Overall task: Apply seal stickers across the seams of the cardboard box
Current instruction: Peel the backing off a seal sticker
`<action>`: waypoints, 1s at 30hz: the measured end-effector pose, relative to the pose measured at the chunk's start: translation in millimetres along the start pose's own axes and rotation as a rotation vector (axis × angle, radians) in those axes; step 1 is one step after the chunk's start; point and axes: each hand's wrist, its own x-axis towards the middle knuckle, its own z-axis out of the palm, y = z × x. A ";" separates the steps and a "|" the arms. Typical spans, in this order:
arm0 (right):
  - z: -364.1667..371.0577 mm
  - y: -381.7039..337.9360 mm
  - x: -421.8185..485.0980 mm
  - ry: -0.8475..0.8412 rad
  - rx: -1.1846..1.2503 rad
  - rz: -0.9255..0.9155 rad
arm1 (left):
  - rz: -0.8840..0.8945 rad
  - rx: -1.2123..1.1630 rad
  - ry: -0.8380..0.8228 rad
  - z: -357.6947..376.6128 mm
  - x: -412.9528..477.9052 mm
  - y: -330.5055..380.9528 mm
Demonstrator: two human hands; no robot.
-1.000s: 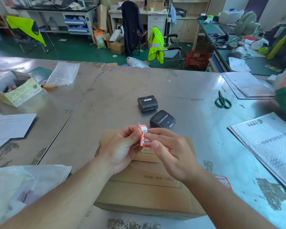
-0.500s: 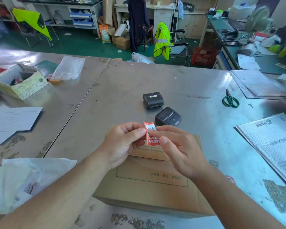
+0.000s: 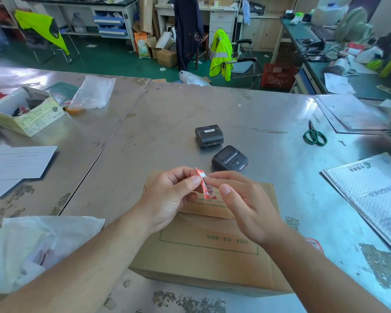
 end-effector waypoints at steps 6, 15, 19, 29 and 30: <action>5.8 -4.1 2.0 0.001 0.074 0.006 | 0.007 0.009 0.029 6.3 0.1 -1.5; 9.4 -3.2 4.2 0.038 0.084 -0.023 | -0.041 -0.036 0.034 17.2 -1.3 7.1; 10.8 1.8 3.0 0.064 0.064 -0.051 | -0.123 -0.125 0.051 15.5 0.9 9.1; 2.7 -7.7 15.0 0.002 0.702 0.440 | 0.114 0.327 0.110 19.3 -5.1 18.0; 1.8 -8.9 17.7 0.006 0.777 0.484 | 0.142 0.405 0.123 19.7 -5.4 19.2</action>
